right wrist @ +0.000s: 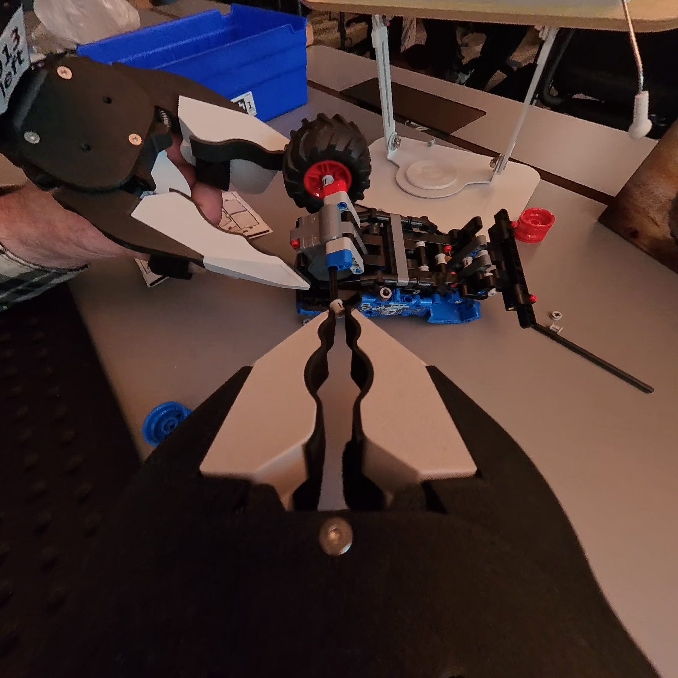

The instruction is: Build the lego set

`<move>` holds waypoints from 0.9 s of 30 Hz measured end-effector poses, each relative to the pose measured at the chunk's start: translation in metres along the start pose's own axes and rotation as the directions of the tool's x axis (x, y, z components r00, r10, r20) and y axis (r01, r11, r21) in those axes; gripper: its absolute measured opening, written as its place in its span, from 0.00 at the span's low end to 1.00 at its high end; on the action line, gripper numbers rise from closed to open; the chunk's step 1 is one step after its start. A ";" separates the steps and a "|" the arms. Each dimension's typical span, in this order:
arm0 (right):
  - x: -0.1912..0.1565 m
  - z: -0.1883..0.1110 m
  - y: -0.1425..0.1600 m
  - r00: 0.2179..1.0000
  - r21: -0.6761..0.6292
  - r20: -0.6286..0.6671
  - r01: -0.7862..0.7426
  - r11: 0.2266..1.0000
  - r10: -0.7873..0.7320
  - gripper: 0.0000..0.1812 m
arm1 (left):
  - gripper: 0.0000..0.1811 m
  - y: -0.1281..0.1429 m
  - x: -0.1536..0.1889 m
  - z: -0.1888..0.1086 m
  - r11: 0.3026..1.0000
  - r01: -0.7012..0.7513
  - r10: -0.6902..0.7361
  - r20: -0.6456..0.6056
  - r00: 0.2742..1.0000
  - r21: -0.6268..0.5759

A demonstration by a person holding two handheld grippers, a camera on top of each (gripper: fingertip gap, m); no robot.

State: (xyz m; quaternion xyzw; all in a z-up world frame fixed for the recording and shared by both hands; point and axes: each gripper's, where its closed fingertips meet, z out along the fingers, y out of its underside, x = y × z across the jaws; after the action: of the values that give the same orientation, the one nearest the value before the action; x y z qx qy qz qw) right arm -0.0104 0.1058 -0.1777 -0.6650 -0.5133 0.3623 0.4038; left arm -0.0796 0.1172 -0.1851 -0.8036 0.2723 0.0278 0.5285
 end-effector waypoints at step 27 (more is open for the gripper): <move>0.004 0.000 -0.003 0.994 0.123 0.012 -0.107 0.987 0.107 0.00 | 0.44 0.004 0.001 0.004 0.996 0.090 -0.090 -0.020 0.996 0.007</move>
State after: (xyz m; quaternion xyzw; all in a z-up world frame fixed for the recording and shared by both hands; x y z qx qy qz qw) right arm -0.0109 0.1100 -0.1751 -0.6644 -0.4547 0.4161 0.4227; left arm -0.0793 0.1195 -0.1904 -0.8131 0.2411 -0.0052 0.5298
